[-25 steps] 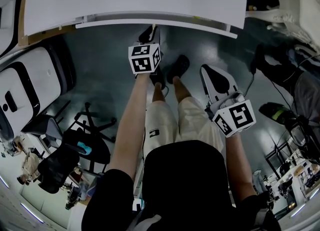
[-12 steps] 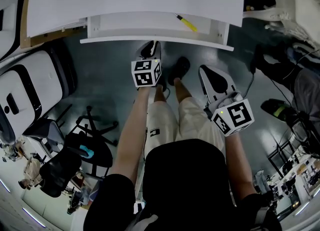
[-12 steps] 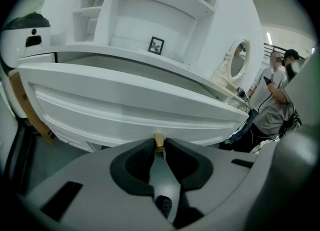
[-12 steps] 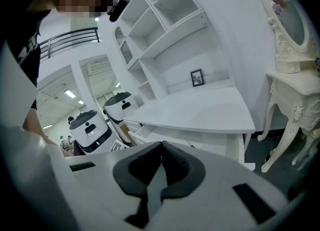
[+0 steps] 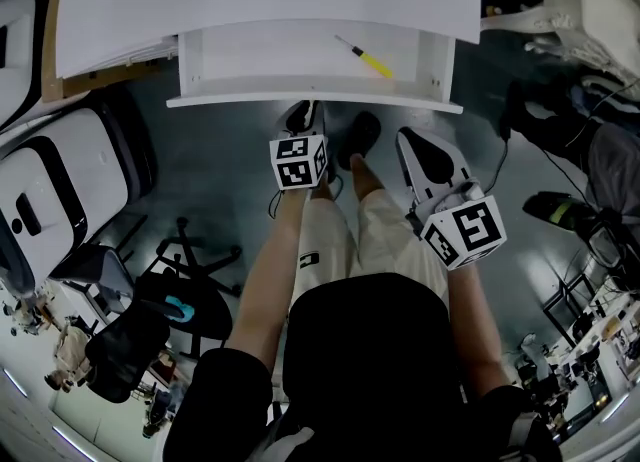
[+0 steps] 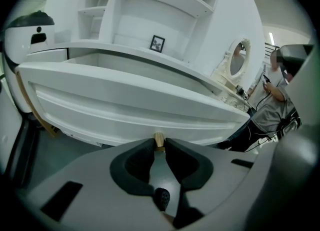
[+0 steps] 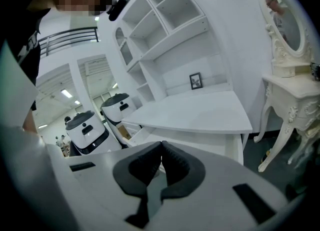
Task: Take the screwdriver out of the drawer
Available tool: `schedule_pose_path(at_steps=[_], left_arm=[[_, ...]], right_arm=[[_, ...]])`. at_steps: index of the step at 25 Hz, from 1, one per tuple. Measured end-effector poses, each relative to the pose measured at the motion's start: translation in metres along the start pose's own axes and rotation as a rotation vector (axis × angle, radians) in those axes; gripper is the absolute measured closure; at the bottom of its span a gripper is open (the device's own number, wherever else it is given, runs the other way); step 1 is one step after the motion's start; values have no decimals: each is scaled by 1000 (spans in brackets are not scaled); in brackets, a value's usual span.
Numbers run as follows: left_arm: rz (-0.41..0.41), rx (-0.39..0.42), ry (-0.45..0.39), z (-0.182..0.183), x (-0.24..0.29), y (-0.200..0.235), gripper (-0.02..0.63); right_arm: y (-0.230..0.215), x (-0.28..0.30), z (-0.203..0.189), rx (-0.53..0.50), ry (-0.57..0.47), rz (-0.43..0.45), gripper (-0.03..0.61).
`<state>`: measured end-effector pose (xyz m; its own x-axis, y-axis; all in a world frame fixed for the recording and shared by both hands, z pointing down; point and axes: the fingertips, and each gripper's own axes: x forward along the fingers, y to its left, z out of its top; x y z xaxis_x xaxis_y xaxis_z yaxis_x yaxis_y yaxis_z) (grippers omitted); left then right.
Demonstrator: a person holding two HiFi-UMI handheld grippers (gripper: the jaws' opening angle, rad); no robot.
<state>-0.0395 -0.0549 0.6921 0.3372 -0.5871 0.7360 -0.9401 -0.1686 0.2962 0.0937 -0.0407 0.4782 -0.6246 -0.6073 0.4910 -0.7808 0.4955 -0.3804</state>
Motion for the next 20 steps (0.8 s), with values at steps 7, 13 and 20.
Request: schedule_pose_path(at_steps=[7, 13, 20], left_arm=[[-12, 11, 20, -25, -21, 1, 531], [-17, 15, 26, -37, -30, -2, 531], [-50, 32, 45, -39, -49, 0, 522]], right_arm=[[17, -6, -7, 7, -6, -34, 560], [30, -13, -11, 11, -15, -64, 560], [51, -19, -4, 3, -48, -107, 560]])
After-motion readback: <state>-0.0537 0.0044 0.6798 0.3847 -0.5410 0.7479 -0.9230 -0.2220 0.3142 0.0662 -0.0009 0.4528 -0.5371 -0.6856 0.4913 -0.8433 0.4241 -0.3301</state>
